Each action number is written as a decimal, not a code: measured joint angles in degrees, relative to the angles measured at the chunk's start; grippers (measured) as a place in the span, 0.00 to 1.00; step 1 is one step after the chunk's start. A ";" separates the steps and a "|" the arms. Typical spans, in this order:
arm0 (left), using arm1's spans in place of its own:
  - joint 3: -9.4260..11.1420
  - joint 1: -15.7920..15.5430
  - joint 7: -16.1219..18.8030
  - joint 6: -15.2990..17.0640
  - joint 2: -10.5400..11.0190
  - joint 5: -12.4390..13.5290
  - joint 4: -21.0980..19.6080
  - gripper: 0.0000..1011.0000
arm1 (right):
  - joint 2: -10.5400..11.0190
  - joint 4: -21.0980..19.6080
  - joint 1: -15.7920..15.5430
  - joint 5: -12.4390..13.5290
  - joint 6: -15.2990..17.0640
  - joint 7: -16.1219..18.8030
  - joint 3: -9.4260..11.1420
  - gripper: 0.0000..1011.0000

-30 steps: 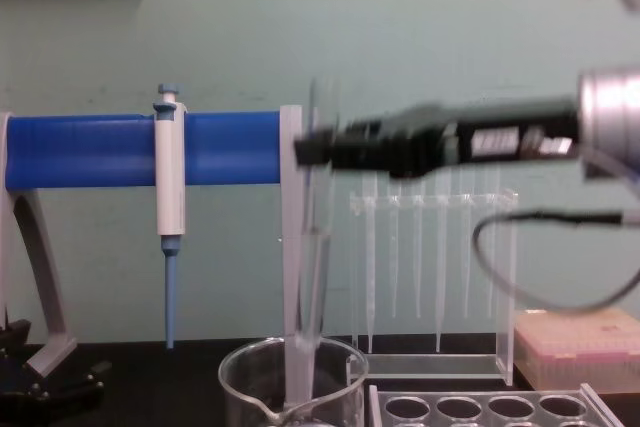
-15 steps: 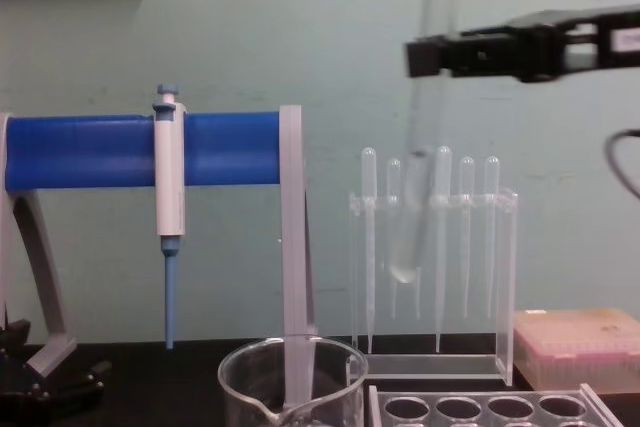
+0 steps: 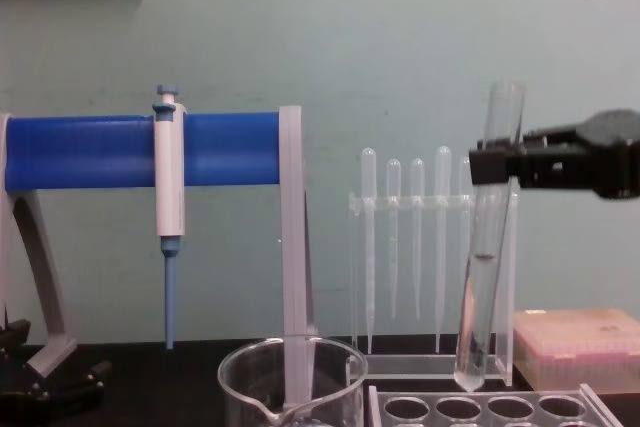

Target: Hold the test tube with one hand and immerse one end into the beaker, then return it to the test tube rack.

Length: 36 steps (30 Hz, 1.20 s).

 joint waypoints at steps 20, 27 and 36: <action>0.00 0.00 0.00 0.00 0.00 0.00 0.00 0.99 | -2.52 3.37 -0.82 -3.44 -0.60 -0.63 -1.01 0.24; 0.00 -0.01 0.00 0.00 0.00 0.00 0.00 0.99 | -2.93 3.82 -1.22 -3.94 -0.29 -0.56 -1.23 0.24; 0.00 0.00 0.00 0.00 0.00 0.00 0.00 0.99 | -3.72 5.05 -1.76 -4.91 -0.34 -0.56 -1.75 0.24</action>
